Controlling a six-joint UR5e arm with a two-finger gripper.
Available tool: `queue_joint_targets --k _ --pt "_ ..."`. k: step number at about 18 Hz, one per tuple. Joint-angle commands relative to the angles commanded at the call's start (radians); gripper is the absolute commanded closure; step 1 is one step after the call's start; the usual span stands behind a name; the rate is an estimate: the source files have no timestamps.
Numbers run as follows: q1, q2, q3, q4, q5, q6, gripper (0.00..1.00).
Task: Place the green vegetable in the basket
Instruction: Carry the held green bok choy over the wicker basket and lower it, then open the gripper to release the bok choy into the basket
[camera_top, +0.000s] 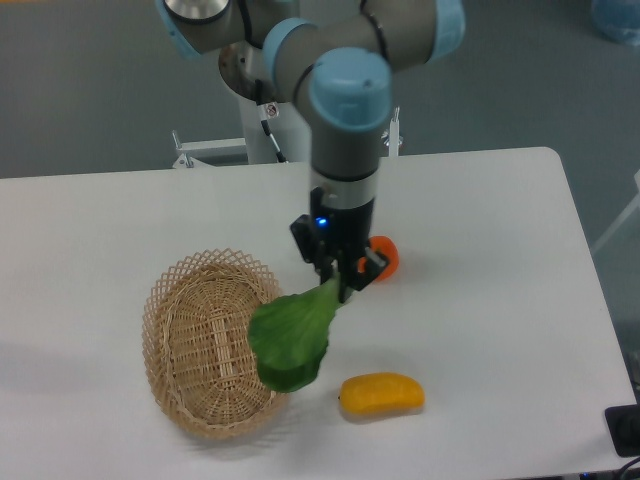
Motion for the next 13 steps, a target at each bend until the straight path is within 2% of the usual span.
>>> queue_joint_targets --k 3,6,9,13 --pt "-0.093 -0.047 -0.006 0.049 0.074 -0.084 0.72" --pt "-0.161 -0.084 -0.008 0.055 0.111 -0.127 0.72" --pt "-0.203 -0.123 -0.018 0.057 0.134 -0.146 0.72" --pt "-0.239 -0.170 -0.028 0.088 0.190 -0.140 0.71"
